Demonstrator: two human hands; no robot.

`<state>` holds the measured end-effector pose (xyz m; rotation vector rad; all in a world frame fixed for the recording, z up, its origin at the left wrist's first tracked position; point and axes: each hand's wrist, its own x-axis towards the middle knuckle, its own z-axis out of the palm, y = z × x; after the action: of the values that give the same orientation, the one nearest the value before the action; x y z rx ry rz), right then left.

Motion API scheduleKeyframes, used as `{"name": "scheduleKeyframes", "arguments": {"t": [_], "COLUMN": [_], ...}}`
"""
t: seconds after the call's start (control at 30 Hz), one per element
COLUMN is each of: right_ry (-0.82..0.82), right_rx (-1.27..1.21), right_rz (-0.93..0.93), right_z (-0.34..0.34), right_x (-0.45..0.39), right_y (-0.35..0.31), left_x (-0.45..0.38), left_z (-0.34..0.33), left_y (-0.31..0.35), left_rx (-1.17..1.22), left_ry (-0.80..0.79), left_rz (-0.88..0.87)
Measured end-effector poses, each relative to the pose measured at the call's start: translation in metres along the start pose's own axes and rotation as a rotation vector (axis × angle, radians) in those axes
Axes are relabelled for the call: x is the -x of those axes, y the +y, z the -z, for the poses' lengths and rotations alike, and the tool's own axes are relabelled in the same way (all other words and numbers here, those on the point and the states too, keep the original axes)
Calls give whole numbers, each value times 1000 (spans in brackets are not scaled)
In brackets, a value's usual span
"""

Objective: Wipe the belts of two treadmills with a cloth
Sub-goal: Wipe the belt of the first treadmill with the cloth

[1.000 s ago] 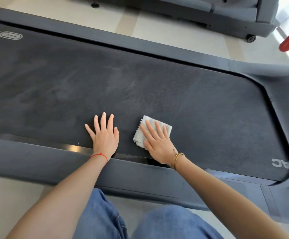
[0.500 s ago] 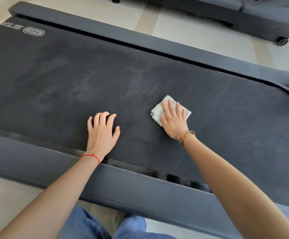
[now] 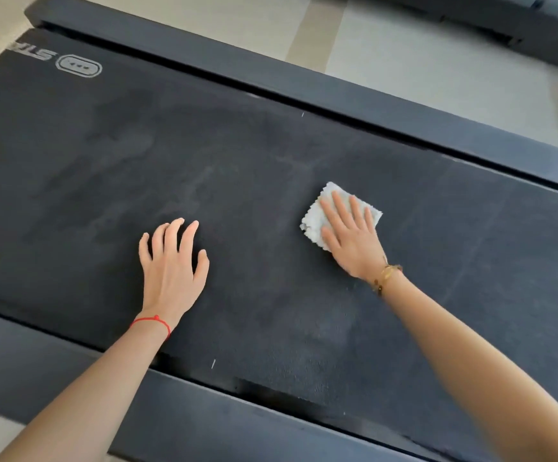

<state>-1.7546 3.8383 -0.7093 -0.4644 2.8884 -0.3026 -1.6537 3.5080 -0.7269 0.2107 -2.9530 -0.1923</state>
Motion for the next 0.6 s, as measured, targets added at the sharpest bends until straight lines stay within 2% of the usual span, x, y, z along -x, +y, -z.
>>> {"name": "scheduleKeyframes", "arguments": {"t": [0.1, 0.17, 0.23, 0.43, 0.53, 0.6], "right_ry": [18, 17, 27, -21, -21, 16], "right_rx": [-66, -112, -96, 31, 59, 76], "right_rz": [-271, -365, -309, 120, 205, 100], "right_z": [19, 21, 17, -20, -20, -12], "right_x": [-51, -74, -87, -62, -60, -65], "right_y": [22, 10, -19, -126, -116, -89], "left_x": [-3, -1, 0, -1, 0, -1], "left_z": [0, 0, 0, -6, -7, -5], "left_y": [-6, -11, -19, -33, -34, -35], "left_rx": [-17, -15, -23, 36, 39, 45], "left_ry": [2, 2, 5, 7, 10, -2], "left_rz": [-42, -40, -25, 48, 42, 44]}}
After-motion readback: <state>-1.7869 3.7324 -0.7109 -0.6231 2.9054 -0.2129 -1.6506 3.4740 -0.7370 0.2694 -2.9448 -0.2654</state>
